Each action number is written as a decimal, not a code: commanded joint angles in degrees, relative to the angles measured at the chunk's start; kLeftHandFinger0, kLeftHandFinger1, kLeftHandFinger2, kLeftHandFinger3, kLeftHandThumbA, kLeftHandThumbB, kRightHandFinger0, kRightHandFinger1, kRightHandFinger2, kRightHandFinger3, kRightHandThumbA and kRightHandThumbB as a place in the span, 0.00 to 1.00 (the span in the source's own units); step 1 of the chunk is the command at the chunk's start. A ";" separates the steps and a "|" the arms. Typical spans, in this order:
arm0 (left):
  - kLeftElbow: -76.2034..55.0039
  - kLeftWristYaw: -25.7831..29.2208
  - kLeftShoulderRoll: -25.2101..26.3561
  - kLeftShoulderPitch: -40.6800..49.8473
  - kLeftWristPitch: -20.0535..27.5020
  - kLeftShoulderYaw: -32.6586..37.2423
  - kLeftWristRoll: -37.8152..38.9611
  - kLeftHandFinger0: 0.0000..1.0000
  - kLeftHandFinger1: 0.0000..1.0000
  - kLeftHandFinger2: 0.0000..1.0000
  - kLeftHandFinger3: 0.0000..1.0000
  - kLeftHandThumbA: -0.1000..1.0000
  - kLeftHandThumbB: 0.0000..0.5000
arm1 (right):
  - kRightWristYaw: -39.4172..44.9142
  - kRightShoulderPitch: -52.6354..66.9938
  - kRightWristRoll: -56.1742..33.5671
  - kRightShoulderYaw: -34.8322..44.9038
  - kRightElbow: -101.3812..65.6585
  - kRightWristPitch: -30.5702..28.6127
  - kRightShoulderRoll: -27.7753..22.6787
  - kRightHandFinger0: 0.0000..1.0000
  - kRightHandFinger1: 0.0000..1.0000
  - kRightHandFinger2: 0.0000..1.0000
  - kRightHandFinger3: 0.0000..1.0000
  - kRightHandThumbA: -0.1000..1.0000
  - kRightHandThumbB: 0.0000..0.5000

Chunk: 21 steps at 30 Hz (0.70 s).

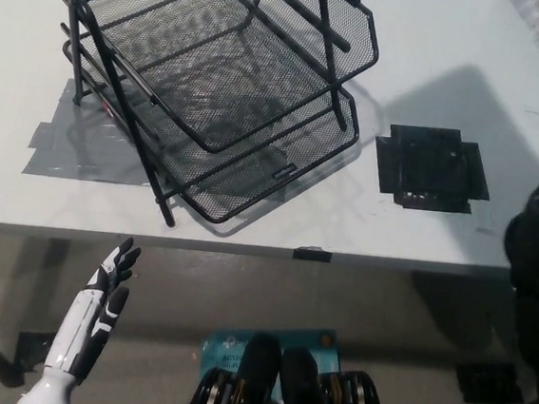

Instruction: A person hands a notebook to the robot and the robot grabs it with its right hand and places it in the file tray kept in the centre of the desk infront of it.

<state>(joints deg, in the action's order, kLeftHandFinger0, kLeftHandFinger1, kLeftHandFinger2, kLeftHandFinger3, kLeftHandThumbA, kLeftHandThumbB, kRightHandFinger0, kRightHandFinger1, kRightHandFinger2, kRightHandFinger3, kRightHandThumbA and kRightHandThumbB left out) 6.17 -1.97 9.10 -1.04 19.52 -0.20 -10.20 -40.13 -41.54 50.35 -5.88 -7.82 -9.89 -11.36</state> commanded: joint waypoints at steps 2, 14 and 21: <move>-1.37 -0.54 1.14 -0.24 0.03 0.36 0.24 1.00 1.00 1.00 1.00 1.00 0.66 | -0.29 -6.34 8.17 -4.03 0.01 -4.78 -2.08 0.00 0.00 0.01 0.26 0.79 0.00; -1.05 -0.52 1.20 -0.06 0.29 0.55 0.24 1.00 1.00 1.00 1.00 1.00 0.64 | -3.09 -8.70 15.81 -11.59 10.46 -5.23 -1.98 0.00 0.00 0.00 0.00 0.99 0.00; -0.92 -0.56 1.02 0.20 0.62 0.86 0.23 1.00 1.00 1.00 1.00 1.00 0.64 | -5.67 -7.76 18.65 -15.55 16.43 -6.60 -3.12 0.00 0.00 0.00 0.00 0.80 0.00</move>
<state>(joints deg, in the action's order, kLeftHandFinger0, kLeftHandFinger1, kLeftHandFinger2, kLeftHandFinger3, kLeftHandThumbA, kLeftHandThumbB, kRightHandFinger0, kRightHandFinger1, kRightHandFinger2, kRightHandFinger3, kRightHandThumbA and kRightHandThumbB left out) 6.30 -1.97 9.29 -0.98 19.37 0.07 -10.16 -40.88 -45.78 65.67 -20.56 7.99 -15.04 -13.24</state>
